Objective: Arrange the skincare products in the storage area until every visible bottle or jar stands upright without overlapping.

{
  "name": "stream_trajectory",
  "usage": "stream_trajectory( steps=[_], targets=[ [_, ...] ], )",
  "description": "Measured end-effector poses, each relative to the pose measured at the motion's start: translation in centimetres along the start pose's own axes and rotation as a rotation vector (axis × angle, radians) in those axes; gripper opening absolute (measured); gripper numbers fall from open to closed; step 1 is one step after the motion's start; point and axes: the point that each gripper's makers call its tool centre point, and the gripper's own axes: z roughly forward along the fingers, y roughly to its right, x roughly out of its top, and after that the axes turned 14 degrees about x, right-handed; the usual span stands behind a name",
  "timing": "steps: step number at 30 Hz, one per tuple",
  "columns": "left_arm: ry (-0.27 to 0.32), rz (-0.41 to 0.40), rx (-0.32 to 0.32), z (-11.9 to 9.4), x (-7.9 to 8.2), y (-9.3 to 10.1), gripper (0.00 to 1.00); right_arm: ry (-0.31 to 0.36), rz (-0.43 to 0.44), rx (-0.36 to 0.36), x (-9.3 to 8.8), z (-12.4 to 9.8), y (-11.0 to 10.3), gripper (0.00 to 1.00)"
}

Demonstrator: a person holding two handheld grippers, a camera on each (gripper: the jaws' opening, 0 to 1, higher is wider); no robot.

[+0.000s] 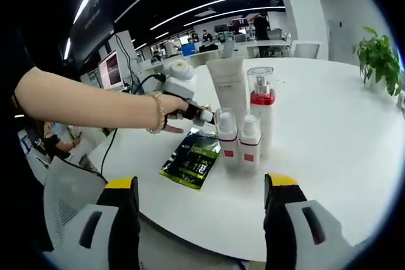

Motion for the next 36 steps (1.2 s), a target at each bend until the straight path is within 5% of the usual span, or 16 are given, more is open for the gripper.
stream_trajectory(
  steps=[7,11,26,36],
  targets=[
    [0.019,0.015,-0.01,0.8,0.5,-0.2,0.56,0.002,0.007,-0.007,0.0,0.0,0.2,0.81],
    [0.054,0.088,-0.036,0.8,0.8,0.4,0.35,-0.001,0.007,-0.007,-0.1,0.0,0.2,0.81],
    [0.033,0.023,-0.083,0.3,0.6,0.5,0.35,0.006,0.004,-0.02,0.1,-0.2,0.5,0.81],
    [0.123,0.067,-0.118,-2.8,1.9,0.5,0.35,0.016,0.018,-0.023,0.2,-0.3,0.6,0.82]
  ],
)
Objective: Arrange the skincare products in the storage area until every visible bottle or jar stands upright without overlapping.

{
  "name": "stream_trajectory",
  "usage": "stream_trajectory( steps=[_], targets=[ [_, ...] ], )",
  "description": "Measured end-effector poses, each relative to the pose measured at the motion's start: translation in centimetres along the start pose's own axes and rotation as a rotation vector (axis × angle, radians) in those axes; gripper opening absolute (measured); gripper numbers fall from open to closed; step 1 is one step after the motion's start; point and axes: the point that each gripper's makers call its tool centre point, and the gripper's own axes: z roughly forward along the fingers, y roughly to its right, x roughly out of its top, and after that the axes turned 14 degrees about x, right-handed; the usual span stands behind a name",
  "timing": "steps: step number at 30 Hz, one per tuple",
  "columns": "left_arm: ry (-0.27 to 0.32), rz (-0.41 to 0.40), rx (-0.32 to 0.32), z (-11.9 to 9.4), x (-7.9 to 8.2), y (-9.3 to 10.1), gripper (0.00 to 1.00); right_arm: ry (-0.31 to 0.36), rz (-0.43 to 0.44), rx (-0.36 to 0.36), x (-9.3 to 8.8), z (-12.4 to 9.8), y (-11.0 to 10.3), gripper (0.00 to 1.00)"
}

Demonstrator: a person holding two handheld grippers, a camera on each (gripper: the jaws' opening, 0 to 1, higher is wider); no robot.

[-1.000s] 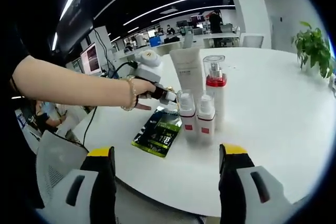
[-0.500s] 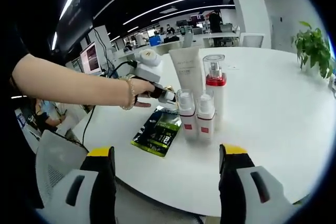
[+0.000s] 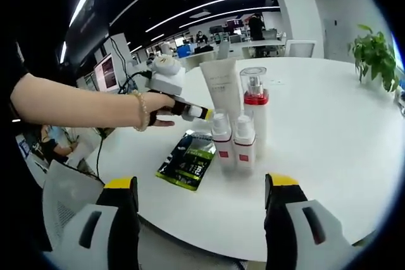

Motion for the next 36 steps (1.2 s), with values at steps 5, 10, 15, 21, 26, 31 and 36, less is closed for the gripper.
stream_trajectory(
  steps=[5,10,15,21,26,31,36],
  targets=[
    [0.025,-0.022,-0.017,-1.1,0.7,-0.3,0.35,0.001,-0.006,0.006,0.0,0.0,-0.1,0.82],
    [0.076,-0.057,-0.038,-2.7,1.9,-0.7,0.35,-0.008,-0.009,0.024,-0.1,0.1,-0.4,0.81],
    [0.106,-0.075,-0.057,-5.6,1.9,-1.2,0.35,-0.013,-0.014,0.026,-0.1,0.1,-0.5,0.81],
    [0.162,0.002,-0.069,-9.0,1.7,-1.6,0.35,0.005,-0.007,0.024,0.2,-0.1,-0.7,0.76],
    [0.209,0.039,-0.101,-11.5,0.8,-1.7,0.35,0.013,-0.047,0.024,1.0,0.0,-1.6,0.67],
    [0.225,0.116,-0.128,-13.6,-1.0,-1.6,0.35,0.03,-0.043,0.1,2.0,1.6,-3.5,0.61],
    [0.232,0.129,-0.147,-15.3,-2.3,-1.8,0.35,0.051,-0.029,0.168,3.3,3.2,-4.9,0.54]
  ],
)
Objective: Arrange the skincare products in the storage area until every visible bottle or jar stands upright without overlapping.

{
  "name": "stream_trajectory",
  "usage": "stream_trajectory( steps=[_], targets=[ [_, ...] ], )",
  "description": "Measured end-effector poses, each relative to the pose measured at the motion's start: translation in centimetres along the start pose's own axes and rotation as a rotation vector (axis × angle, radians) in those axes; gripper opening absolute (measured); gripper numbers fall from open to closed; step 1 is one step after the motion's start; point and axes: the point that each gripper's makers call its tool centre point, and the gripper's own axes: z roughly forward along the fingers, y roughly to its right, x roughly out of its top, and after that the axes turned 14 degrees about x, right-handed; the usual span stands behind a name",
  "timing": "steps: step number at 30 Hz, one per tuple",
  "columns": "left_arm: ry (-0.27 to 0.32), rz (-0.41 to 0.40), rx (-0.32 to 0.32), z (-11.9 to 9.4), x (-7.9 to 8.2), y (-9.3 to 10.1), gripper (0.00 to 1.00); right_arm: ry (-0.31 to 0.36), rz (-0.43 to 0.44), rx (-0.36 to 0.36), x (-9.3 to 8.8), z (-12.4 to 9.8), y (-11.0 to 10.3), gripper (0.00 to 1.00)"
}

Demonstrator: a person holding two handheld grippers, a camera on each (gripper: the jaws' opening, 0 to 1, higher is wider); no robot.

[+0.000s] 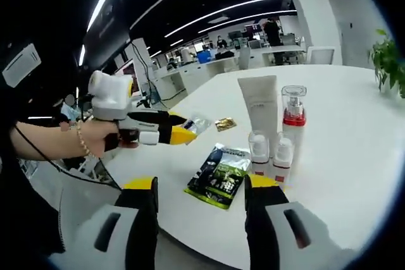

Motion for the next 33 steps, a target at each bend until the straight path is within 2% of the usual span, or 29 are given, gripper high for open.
stream_trajectory(
  steps=[4,14,20,24,29,33],
  targets=[
    [0.034,0.031,-0.021,-1.8,0.6,0.5,0.35,0.022,0.012,0.056,1.1,1.2,-0.9,0.46],
    [0.097,0.056,-0.049,-5.7,1.2,1.4,0.35,0.06,0.066,0.124,2.8,3.6,-2.0,0.33],
    [0.11,0.058,-0.047,-7.1,1.1,1.6,0.35,0.08,0.112,0.145,3.3,4.9,-2.4,0.33],
    [0.116,0.053,-0.051,-7.6,0.9,1.7,0.35,0.096,0.146,0.175,3.7,5.8,-2.7,0.26],
    [0.118,0.053,-0.049,-8.1,0.8,1.7,0.35,0.115,0.216,0.187,3.9,6.3,-2.6,0.22],
    [0.122,0.039,-0.055,-8.3,0.9,1.9,0.35,0.128,0.271,0.209,3.8,6.6,-3.0,0.14]
  ],
)
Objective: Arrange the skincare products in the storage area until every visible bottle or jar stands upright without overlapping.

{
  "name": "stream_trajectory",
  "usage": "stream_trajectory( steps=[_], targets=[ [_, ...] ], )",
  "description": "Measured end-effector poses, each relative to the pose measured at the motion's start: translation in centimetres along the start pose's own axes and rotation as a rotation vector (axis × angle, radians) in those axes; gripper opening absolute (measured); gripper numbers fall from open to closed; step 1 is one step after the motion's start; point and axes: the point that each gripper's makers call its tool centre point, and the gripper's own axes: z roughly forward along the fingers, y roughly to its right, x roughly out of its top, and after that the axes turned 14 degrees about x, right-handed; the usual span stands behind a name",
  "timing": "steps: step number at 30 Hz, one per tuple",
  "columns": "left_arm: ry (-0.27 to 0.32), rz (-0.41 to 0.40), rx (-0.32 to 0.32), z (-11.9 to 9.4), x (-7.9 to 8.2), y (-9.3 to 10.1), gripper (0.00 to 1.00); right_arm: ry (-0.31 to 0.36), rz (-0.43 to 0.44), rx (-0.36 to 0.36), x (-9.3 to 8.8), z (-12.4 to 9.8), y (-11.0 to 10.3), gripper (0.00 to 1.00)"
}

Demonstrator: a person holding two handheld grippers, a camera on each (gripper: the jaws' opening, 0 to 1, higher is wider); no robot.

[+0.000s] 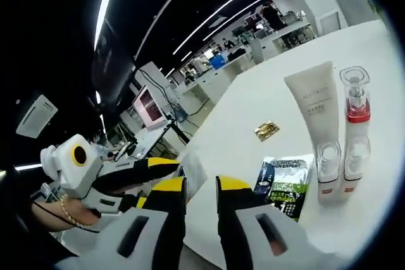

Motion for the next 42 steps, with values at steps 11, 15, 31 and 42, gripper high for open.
stream_trajectory(
  steps=[11,15,31,42],
  targets=[
    [0.003,-0.047,-0.019,0.6,0.0,0.0,0.35,0.056,0.07,0.045,0.4,0.2,-0.3,0.01],
    [0.001,-0.107,-0.043,0.9,-0.4,-0.1,0.36,0.052,0.065,0.045,0.4,0.2,-0.2,0.01],
    [-0.03,-0.597,-0.197,-0.3,-2.0,-2.4,0.15,0.028,0.093,0.109,0.0,1.3,-1.0,0.01],
    [-0.08,-0.795,-0.238,-1.2,-4.0,-3.4,0.0,-0.051,0.027,0.076,-1.1,2.7,-0.5,0.01]
  ],
)
